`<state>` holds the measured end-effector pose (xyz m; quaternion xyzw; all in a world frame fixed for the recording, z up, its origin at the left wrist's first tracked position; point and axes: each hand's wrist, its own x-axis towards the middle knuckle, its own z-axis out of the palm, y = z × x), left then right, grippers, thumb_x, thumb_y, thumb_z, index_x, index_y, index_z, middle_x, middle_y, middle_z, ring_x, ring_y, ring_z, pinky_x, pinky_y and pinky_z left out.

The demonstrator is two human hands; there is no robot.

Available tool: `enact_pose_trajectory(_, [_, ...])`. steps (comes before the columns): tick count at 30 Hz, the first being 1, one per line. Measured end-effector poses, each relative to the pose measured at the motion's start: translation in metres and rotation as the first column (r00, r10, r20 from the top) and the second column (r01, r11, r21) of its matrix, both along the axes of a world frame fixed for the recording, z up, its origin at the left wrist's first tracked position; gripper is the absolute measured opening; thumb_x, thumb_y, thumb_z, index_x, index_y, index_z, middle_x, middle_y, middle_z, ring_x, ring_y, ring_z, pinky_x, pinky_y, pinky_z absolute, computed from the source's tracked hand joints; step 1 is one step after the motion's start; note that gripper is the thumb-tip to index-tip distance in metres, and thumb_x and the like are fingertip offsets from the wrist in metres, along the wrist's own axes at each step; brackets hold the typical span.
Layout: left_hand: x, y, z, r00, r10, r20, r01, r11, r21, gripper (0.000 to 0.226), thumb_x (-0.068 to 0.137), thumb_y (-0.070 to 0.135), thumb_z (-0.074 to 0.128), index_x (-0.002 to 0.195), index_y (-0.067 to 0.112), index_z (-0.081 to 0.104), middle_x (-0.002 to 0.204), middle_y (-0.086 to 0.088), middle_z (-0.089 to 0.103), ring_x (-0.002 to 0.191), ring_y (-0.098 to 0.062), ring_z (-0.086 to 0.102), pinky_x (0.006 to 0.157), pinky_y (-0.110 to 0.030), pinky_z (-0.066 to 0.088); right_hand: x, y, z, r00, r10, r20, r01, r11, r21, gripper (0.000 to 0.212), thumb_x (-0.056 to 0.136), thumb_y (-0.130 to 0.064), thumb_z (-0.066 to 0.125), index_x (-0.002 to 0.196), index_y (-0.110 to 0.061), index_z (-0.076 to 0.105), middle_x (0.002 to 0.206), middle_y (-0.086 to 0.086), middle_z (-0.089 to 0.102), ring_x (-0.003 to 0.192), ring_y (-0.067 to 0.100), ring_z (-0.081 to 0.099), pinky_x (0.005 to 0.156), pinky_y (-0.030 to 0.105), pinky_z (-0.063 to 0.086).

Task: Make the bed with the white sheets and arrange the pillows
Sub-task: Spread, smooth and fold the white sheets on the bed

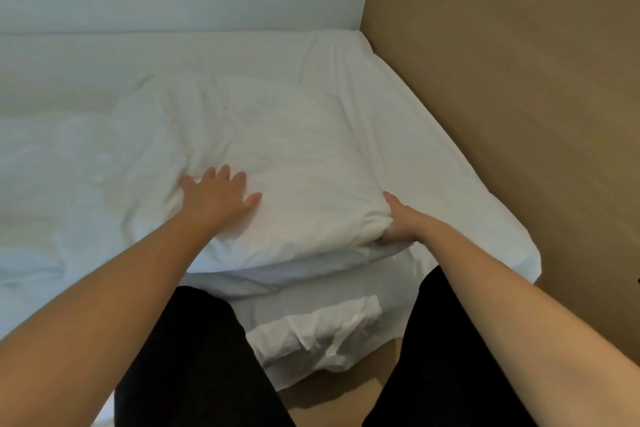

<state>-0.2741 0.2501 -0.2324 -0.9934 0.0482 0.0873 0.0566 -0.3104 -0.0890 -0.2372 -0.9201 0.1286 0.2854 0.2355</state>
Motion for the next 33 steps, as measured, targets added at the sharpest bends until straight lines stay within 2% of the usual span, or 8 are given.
enact_pose_trajectory(2, [0.009,0.03,0.01,0.987,0.129,0.1,-0.133,0.991,0.029,0.068,0.093,0.063,0.018,0.149,0.025,0.023,0.161,-0.007,0.01,0.148,-0.031,0.006,0.11,-0.068,0.004,0.01,0.005,0.028,0.988,0.152,-0.03,-0.14,0.956,0.26,0.123,0.074,-0.046,0.081,0.155,-0.032,-0.011,0.163,-0.003,0.006,0.149,0.019,0.013,0.12,0.04,0.019])
enact_pose_trajectory(4, [0.014,0.065,0.015,0.928,0.356,0.111,-0.354,0.935,-0.036,0.078,0.092,0.068,0.023,0.154,0.026,0.002,0.163,-0.007,-0.007,0.148,-0.036,-0.007,0.108,-0.071,-0.002,0.026,0.025,0.047,0.985,0.127,0.114,-0.158,0.928,0.338,0.113,0.075,-0.068,0.067,0.153,-0.041,-0.01,0.163,-0.009,-0.012,0.15,0.016,-0.007,0.122,0.048,0.005])
enact_pose_trajectory(6, [0.014,0.094,0.015,0.807,0.591,-0.011,-0.572,0.775,-0.268,0.094,0.086,0.075,0.034,0.154,0.023,-0.005,0.162,-0.015,0.0,0.146,-0.042,0.008,0.11,-0.067,0.013,0.042,0.062,0.043,0.946,0.155,0.285,-0.21,0.962,0.176,0.087,0.086,-0.072,0.045,0.152,-0.046,-0.005,0.163,-0.007,-0.016,0.149,0.023,-0.015,0.119,0.058,-0.002])
enact_pose_trajectory(8, [0.002,0.112,0.006,0.727,0.672,-0.139,-0.665,0.64,-0.386,0.093,0.086,0.073,0.04,0.152,0.013,0.011,0.149,-0.024,0.032,0.132,-0.044,0.038,0.104,-0.054,0.034,0.05,0.096,0.017,0.911,0.346,0.224,-0.335,0.938,-0.087,0.075,0.091,-0.073,0.03,0.152,-0.047,-0.006,0.162,-0.005,-0.02,0.148,0.029,-0.018,0.114,0.066,-0.003])
enact_pose_trajectory(12, [-0.021,0.132,-0.019,0.725,0.689,-0.022,-0.637,0.658,-0.403,0.056,0.101,0.051,0.026,0.126,0.006,0.048,0.117,-0.024,0.058,0.106,-0.041,0.056,0.078,-0.042,0.038,0.072,0.11,-0.015,0.89,0.451,-0.064,-0.45,0.846,-0.287,0.075,0.088,-0.079,0.025,0.15,-0.051,-0.004,0.163,-0.006,-0.016,0.149,0.034,-0.012,0.111,0.071,0.003])
enact_pose_trajectory(19, [-0.061,0.173,-0.011,0.742,0.662,-0.104,-0.543,0.503,-0.672,0.049,0.099,0.051,0.036,0.075,0.009,0.046,0.071,-0.011,0.049,0.064,-0.022,0.042,0.06,-0.036,0.03,0.091,0.109,-0.014,0.887,0.458,-0.065,-0.456,0.841,-0.291,0.068,0.09,-0.074,0.029,0.149,-0.053,0.001,0.163,-0.009,-0.013,0.149,0.033,-0.012,0.11,0.072,0.007])
enact_pose_trajectory(25, [-0.09,0.158,-0.007,0.607,0.786,-0.118,-0.499,0.262,-0.826,0.028,0.1,0.031,0.041,0.097,0.006,0.054,0.087,0.0,0.054,0.085,-0.022,0.049,0.072,-0.035,0.037,0.095,0.12,-0.028,0.889,0.459,0.005,-0.427,0.831,-0.356,0.064,0.094,-0.069,0.025,0.15,-0.051,0.001,0.163,-0.005,-0.013,0.149,0.036,-0.007,0.11,0.071,0.005])
enact_pose_trajectory(33, [-0.1,0.183,-0.017,0.662,0.749,0.001,-0.513,0.455,-0.728,0.026,0.102,0.031,0.039,0.093,0.009,0.051,0.078,-0.008,0.058,0.078,-0.032,0.055,0.065,-0.04,0.041,0.071,0.133,-0.045,0.834,0.451,0.319,-0.281,0.843,-0.458,0.05,0.099,-0.052,0.024,0.146,-0.036,0.026,0.157,0.008,0.022,0.144,0.037,0.016,0.114,0.061,0.011])
